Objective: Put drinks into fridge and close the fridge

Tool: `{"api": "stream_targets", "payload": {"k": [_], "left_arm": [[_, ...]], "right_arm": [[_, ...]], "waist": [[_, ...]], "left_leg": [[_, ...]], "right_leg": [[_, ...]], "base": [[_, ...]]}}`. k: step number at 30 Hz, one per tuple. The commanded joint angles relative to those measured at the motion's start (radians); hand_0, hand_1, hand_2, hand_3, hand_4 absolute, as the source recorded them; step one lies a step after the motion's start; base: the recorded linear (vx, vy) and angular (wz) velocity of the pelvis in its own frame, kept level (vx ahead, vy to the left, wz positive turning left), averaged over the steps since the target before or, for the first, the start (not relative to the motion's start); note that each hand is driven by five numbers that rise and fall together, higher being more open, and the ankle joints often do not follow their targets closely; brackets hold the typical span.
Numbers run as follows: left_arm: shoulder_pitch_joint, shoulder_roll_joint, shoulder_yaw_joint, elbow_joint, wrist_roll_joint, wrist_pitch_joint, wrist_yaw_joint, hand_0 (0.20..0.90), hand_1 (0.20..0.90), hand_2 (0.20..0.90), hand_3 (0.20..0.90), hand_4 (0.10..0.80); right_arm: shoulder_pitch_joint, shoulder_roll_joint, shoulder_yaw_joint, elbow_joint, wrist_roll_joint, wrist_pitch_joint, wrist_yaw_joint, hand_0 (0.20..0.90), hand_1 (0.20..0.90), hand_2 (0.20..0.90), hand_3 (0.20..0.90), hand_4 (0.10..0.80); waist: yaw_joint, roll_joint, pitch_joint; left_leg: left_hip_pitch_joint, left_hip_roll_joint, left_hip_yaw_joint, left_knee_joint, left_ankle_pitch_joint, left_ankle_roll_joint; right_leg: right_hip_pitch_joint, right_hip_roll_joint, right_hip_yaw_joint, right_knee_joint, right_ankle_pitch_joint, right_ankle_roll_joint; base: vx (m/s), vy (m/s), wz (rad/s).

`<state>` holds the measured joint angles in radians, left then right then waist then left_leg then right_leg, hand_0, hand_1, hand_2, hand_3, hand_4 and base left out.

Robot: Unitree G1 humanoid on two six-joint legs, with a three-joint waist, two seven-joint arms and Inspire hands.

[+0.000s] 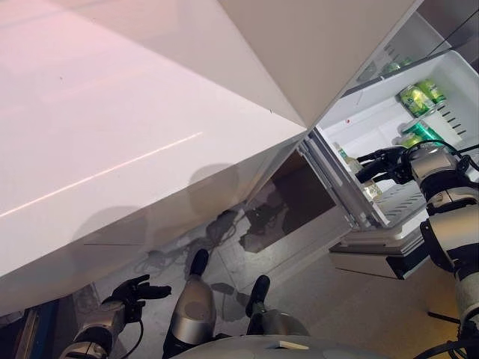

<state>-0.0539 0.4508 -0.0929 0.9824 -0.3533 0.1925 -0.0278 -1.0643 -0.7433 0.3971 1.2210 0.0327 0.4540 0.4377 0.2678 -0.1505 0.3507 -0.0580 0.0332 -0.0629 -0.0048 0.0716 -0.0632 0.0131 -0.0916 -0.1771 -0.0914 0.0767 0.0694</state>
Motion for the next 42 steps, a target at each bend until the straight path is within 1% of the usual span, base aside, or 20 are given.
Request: {"api": "stream_targets", "payload": {"k": [1, 2, 6, 7, 9, 10, 12, 15, 23, 24, 25, 27, 29, 30, 31, 33, 34, 37, 39, 42], "left_arm": [[0.047, 0.037, -0.049, 0.057, 0.001, -0.012, 0.009, 0.900, 0.900, 0.900, 0.900, 0.800], [0.051, 0.029, -0.046, 0.067, 0.002, -0.014, 0.012, 0.900, 0.900, 0.900, 0.900, 0.800], [0.060, 0.012, -0.040, 0.073, -0.004, -0.011, 0.019, 0.900, 0.900, 0.900, 0.900, 0.800], [0.064, 0.008, -0.038, 0.074, -0.003, -0.012, 0.018, 0.900, 0.900, 0.900, 0.900, 0.800], [0.073, -0.003, -0.035, 0.078, -0.006, -0.015, 0.018, 0.900, 0.900, 0.900, 0.900, 0.800], [0.079, -0.010, -0.031, 0.080, -0.004, -0.015, 0.019, 0.900, 0.900, 0.900, 0.900, 0.800], [0.088, -0.022, -0.032, 0.088, -0.014, -0.021, 0.023, 0.900, 0.900, 0.900, 0.900, 0.800], [0.096, -0.047, -0.025, 0.109, -0.014, -0.029, 0.024, 0.900, 0.900, 0.900, 0.900, 0.800], [0.106, -0.097, 0.002, 0.146, -0.016, -0.048, 0.012, 0.900, 0.900, 0.900, 0.900, 0.800], [0.111, -0.105, 0.007, 0.148, -0.011, -0.051, 0.010, 0.900, 0.900, 0.900, 0.900, 0.800], [0.118, -0.114, 0.017, 0.146, -0.006, -0.052, 0.009, 0.900, 0.900, 0.900, 0.900, 0.800], [0.122, -0.116, 0.019, 0.145, -0.005, -0.053, 0.010, 0.900, 0.900, 0.900, 0.900, 0.800], [0.133, -0.135, 0.035, 0.145, 0.005, -0.059, 0.009, 0.900, 0.900, 0.900, 0.900, 0.800], [0.136, -0.138, 0.038, 0.146, 0.008, -0.062, 0.009, 0.900, 0.900, 0.900, 0.900, 0.800], [0.144, -0.149, 0.044, 0.144, 0.008, -0.069, 0.011, 0.900, 0.900, 0.900, 0.900, 0.800], [0.156, -0.156, 0.050, 0.140, 0.015, -0.078, 0.010, 0.900, 0.900, 0.900, 0.900, 0.800], [0.166, -0.164, 0.057, 0.133, 0.024, -0.084, 0.010, 0.900, 0.900, 0.900, 0.900, 0.800], [0.183, -0.179, 0.063, 0.128, 0.046, -0.108, 0.007, 0.900, 0.900, 0.900, 0.900, 0.800], [0.187, -0.185, 0.061, 0.136, 0.056, -0.122, 0.003, 0.900, 0.900, 0.900, 0.900, 0.800], [0.196, -0.194, 0.064, 0.136, 0.070, -0.134, -0.001, 0.900, 0.900, 0.900, 0.900, 0.800]], "right_arm": [[-0.085, -0.097, 0.055, -0.016, 0.071, 0.003, -0.138, 0.900, 0.900, 0.900, 0.900, 0.800], [-0.077, -0.101, 0.029, -0.041, 0.150, -0.018, -0.204, 0.900, 0.900, 0.900, 0.900, 0.800], [-0.036, -0.124, -0.029, -0.163, 0.234, -0.077, -0.324, 0.900, 0.900, 0.900, 0.900, 0.800], [-0.027, -0.128, -0.037, -0.197, 0.244, -0.074, -0.340, 0.900, 0.900, 0.900, 0.900, 0.800], [0.012, -0.145, -0.071, -0.306, 0.281, -0.112, -0.433, 0.900, 0.900, 0.900, 0.900, 0.800], [0.040, -0.151, -0.087, -0.376, 0.312, -0.112, -0.471, 0.900, 0.900, 0.900, 0.900, 0.800], [0.082, -0.157, -0.122, -0.467, 0.326, -0.123, -0.509, 0.900, 0.900, 0.900, 0.900, 0.800], [0.166, -0.159, -0.199, -0.604, 0.330, -0.179, -0.549, 0.900, 0.900, 0.900, 0.900, 0.800], [0.399, -0.123, -0.402, -0.987, 0.323, -0.271, -0.588, 0.900, 0.900, 0.900, 0.900, 0.800], [0.437, -0.106, -0.431, -1.044, 0.328, -0.301, -0.607, 0.900, 0.900, 0.900, 0.900, 0.800], [0.488, -0.085, -0.468, -1.108, 0.316, -0.355, -0.620, 0.900, 0.900, 0.900, 0.900, 0.800], [0.518, -0.071, -0.488, -1.144, 0.306, -0.378, -0.626, 0.900, 0.900, 0.900, 0.900, 0.800], [0.610, -0.022, -0.552, -1.260, 0.281, -0.491, -0.657, 0.900, 0.900, 0.900, 0.900, 0.800], [0.634, -0.012, -0.569, -1.291, 0.283, -0.516, -0.660, 0.900, 0.900, 0.900, 0.900, 0.800], [0.690, 0.020, -0.607, -1.363, 0.256, -0.595, -0.693, 0.900, 0.900, 0.900, 0.900, 0.800], [0.752, 0.039, -0.648, -1.407, 0.233, -0.670, -0.716, 0.900, 0.900, 0.900, 0.900, 0.800], [0.803, 0.054, -0.686, -1.447, 0.224, -0.733, -0.739, 0.900, 0.900, 0.900, 0.900, 0.800], [0.910, 0.093, -0.780, -1.487, 0.230, -0.823, -0.842, 0.900, 0.900, 0.900, 0.900, 0.800], [0.951, 0.128, -0.818, -1.478, 0.249, -0.858, -0.903, 0.900, 0.900, 0.900, 0.900, 0.800], [1.004, 0.193, -0.854, -1.471, 0.245, -0.878, -1.008, 0.900, 0.900, 0.900, 0.900, 0.800]], "waist": [[-0.017, 0.014, -0.100], [-0.027, 0.015, -0.112], [-0.054, 0.021, -0.136], [-0.059, 0.023, -0.140], [-0.079, 0.029, -0.154], [-0.091, 0.032, -0.162], [-0.108, 0.040, -0.174], [-0.137, 0.055, -0.200], [-0.210, 0.093, -0.244], [-0.222, 0.098, -0.249], [-0.234, 0.102, -0.252], [-0.239, 0.103, -0.255], [-0.261, 0.111, -0.260], [-0.264, 0.113, -0.261], [-0.277, 0.120, -0.263], [-0.284, 0.124, -0.266], [-0.293, 0.129, -0.268], [-0.308, 0.135, -0.275], [-0.317, 0.138, -0.281], [-0.331, 0.145, -0.283]], "left_leg": [[0.007, -0.071, -0.019, -0.047, -0.032, 0.076], [0.018, -0.070, -0.015, -0.051, -0.034, 0.077], [0.039, -0.071, -0.009, -0.054, -0.041, 0.078], [0.042, -0.071, -0.007, -0.055, -0.042, 0.078], [0.053, -0.071, -0.001, -0.054, -0.048, 0.079], [0.058, -0.072, 0.003, -0.053, -0.052, 0.079], [0.067, -0.072, 0.009, -0.051, -0.056, 0.081], [0.084, -0.074, 0.017, -0.052, -0.066, 0.084], [0.122, -0.078, 0.036, -0.060, -0.081, 0.090], [0.128, -0.078, 0.039, -0.062, -0.084, 0.090], [0.133, -0.078, 0.041, -0.064, -0.086, 0.091], [0.136, -0.078, 0.042, -0.064, -0.087, 0.092], [0.133, -0.080, 0.047, -0.063, -0.082, 0.093], [0.134, -0.080, 0.048, -0.064, -0.083, 0.093], [0.135, -0.080, 0.052, -0.065, -0.084, 0.094], [0.137, -0.080, 0.054, -0.066, -0.086, 0.094], [0.139, -0.079, 0.057, -0.067, -0.086, 0.094], [0.144, -0.079, 0.068, -0.069, -0.088, 0.094], [0.147, -0.079, 0.075, -0.069, -0.091, 0.093], [0.153, -0.080, 0.083, -0.062, -0.097, 0.096]], "right_leg": [[-0.030, 0.070, 0.002, 0.052, -0.002, -0.019], [-0.025, 0.071, 0.008, 0.052, -0.004, -0.019], [-0.013, 0.070, 0.019, 0.055, -0.010, -0.019], [-0.012, 0.070, 0.022, 0.055, -0.011, -0.019], [-0.006, 0.069, 0.031, 0.056, -0.013, -0.019], [-0.003, 0.068, 0.038, 0.054, -0.014, -0.018], [0.003, 0.066, 0.046, 0.054, -0.017, -0.019], [0.014, 0.066, 0.064, 0.052, -0.023, -0.018], [0.033, 0.064, 0.105, 0.053, -0.042, -0.022], [0.036, 0.065, 0.110, 0.054, -0.044, -0.023], [0.039, 0.066, 0.116, 0.053, -0.046, -0.023], [0.040, 0.067, 0.119, 0.053, -0.047, -0.024], [0.035, 0.068, 0.130, 0.053, -0.041, -0.025], [0.035, 0.069, 0.132, 0.053, -0.041, -0.025], [0.032, 0.070, 0.137, 0.053, -0.041, -0.025], [0.032, 0.070, 0.141, 0.053, -0.042, -0.023], [0.033, 0.071, 0.143, 0.053, -0.043, -0.022], [0.033, 0.072, 0.146, 0.052, -0.042, -0.017], [0.033, 0.073, 0.148, 0.056, -0.044, -0.015], [0.032, 0.075, 0.153, 0.070, -0.052, -0.017]], "base": [[0.034, 0.037, -0.09], [0.038, 0.046, -0.05], [0.039, 0.056, -0.02], [0.038, 0.066, -0.03], [0.040, 0.067, -0.09], [0.042, 0.065, -0.14], [0.050, 0.065, -0.16], [0.064, 0.072, -0.14], [0.035, 0.058, -0.15], [0.035, 0.024, -0.06], [0.000, 0.000, 0.00], [0.009, 0.006, 0.02], [-0.035, 0.007, -0.05], [-0.060, 0.005, -0.03], [-0.028, 0.003, -0.05], [-0.032, -0.004, -0.09], [-0.043, -0.012, -0.13], [-0.039, -0.025, -0.06], [-0.014, -0.043, -0.03], [0.001, -0.046, -0.05]]}}
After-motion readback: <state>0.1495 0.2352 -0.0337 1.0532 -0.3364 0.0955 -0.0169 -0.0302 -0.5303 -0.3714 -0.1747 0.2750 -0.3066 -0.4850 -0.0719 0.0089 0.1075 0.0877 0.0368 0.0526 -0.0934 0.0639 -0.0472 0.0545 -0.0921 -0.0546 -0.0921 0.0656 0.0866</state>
